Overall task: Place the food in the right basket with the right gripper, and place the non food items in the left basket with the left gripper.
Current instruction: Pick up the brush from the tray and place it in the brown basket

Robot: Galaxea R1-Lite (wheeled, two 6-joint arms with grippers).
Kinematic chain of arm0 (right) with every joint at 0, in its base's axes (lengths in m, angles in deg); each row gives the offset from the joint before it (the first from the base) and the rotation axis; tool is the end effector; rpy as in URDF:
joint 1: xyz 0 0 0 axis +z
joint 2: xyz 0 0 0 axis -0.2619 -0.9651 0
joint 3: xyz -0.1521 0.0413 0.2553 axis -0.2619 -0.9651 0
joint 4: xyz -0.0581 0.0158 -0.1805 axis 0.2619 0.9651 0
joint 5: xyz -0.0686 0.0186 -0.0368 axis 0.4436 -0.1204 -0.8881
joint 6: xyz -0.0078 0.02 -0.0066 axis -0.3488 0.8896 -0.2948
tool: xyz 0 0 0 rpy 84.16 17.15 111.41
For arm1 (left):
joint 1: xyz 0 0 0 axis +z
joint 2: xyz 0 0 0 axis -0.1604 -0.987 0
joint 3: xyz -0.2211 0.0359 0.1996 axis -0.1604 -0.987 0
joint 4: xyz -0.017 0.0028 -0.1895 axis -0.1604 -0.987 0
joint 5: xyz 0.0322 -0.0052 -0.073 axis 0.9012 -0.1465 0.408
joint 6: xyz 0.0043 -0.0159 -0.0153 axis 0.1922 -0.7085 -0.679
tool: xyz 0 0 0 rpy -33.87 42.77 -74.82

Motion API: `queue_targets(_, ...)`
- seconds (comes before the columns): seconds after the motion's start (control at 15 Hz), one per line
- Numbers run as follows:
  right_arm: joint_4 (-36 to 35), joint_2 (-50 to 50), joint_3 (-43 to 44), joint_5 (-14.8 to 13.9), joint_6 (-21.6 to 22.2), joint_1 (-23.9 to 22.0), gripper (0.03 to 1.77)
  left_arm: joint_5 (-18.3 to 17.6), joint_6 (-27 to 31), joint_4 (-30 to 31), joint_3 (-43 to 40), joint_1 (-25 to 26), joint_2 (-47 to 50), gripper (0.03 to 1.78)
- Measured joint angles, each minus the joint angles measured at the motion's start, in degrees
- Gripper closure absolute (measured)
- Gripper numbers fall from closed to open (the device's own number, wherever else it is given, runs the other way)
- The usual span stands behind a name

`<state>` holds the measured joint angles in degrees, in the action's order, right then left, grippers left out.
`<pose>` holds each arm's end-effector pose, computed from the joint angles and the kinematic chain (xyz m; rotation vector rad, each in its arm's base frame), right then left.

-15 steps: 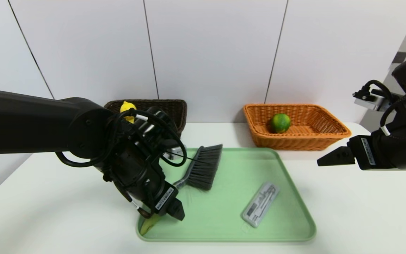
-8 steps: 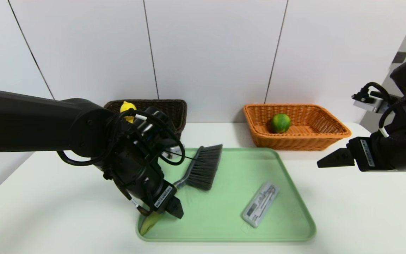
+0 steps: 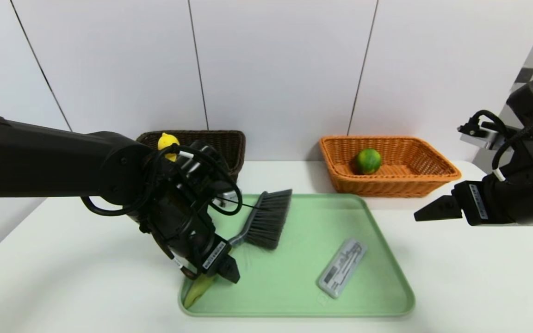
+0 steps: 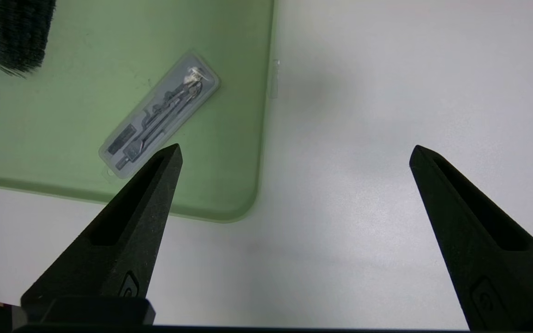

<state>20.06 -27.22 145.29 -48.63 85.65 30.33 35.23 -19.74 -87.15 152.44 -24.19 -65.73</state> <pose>0.2156 0.0591 0.2474 0.0697 0.9714 0.1714 0.2649 -0.1779 0.1644 0.3117 1.1349 -0.6462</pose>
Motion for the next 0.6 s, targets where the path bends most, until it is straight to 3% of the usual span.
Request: queue_targets(0.6,0.02,-0.71,-0.09,0.01,-0.09,0.04,0.1,-1.33,3.47,1.67,-0.22,2.1,-1.46,0.12)
